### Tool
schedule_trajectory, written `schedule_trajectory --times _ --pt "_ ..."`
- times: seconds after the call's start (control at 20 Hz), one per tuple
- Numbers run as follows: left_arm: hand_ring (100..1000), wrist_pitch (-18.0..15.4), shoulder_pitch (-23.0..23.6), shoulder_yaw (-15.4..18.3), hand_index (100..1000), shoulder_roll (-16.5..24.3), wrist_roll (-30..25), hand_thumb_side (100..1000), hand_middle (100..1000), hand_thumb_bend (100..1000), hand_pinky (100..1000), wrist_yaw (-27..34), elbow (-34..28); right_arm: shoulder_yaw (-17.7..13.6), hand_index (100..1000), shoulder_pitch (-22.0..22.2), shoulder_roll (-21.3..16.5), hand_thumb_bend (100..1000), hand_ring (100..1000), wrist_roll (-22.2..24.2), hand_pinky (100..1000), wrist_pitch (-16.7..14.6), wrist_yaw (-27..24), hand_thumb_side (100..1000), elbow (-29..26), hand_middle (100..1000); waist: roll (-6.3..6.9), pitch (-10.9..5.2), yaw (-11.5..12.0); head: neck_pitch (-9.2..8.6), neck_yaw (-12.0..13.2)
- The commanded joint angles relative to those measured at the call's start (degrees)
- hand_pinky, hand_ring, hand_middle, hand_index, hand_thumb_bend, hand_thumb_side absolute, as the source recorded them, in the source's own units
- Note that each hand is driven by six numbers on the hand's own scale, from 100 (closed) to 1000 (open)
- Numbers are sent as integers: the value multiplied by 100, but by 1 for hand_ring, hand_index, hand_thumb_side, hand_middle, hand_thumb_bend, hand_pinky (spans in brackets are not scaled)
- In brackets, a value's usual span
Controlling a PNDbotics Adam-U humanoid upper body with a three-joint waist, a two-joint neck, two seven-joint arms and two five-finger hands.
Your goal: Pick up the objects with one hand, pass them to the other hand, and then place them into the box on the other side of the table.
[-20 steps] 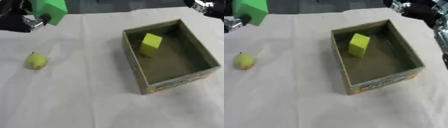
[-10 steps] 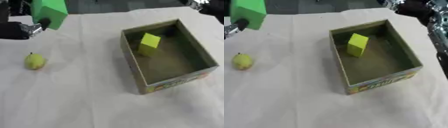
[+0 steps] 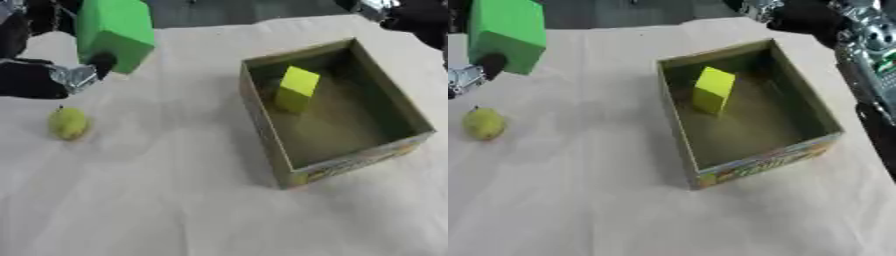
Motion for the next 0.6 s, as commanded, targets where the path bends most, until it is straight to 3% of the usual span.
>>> schedule_trajectory --times 0.05,0.6 --pt "559 27 -18 -16 554 137 132 169 463 100 731 -8 -180 21 859 -128 -29 422 756 60 930 -34 -32 439 -177 781 56 -254 -9 5 -16" --pt "566 -181 29 -219 562 171 188 100 470 100 722 -722 -608 228 857 -247 35 421 759 258 962 -101 23 444 -396 779 55 -250 -17 43 0"
